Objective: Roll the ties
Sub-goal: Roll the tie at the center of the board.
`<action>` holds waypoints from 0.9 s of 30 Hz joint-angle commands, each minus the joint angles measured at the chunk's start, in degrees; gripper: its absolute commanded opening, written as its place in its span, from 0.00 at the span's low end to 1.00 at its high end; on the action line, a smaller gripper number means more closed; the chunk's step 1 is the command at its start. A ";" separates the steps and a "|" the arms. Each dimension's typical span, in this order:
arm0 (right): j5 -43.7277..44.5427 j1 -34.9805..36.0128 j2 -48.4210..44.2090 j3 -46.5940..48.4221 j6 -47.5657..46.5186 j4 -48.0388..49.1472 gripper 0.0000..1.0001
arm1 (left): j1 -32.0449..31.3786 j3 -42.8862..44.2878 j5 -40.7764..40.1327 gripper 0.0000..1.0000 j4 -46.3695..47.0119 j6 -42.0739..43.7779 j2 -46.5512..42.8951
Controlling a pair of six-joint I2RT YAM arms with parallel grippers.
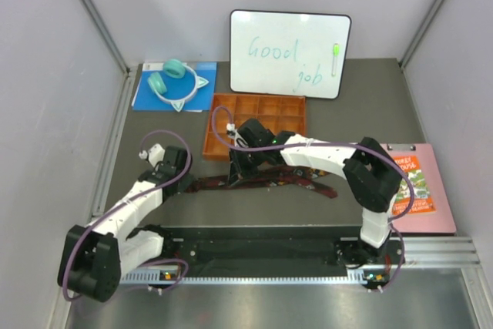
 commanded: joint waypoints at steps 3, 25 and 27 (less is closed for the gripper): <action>-1.75 2.26 5.00 8.51 -0.98 1.45 0.11 | 0.10 6.74 -4.38 0.14 -3.65 1.24 -3.03; 8.70 11.23 19.33 19.95 7.54 4.34 0.11 | 0.10 5.51 -5.09 0.16 -4.10 3.79 -4.09; 8.97 11.23 20.56 21.35 7.55 4.70 0.11 | 0.10 5.43 -4.83 0.16 -4.01 3.97 -3.91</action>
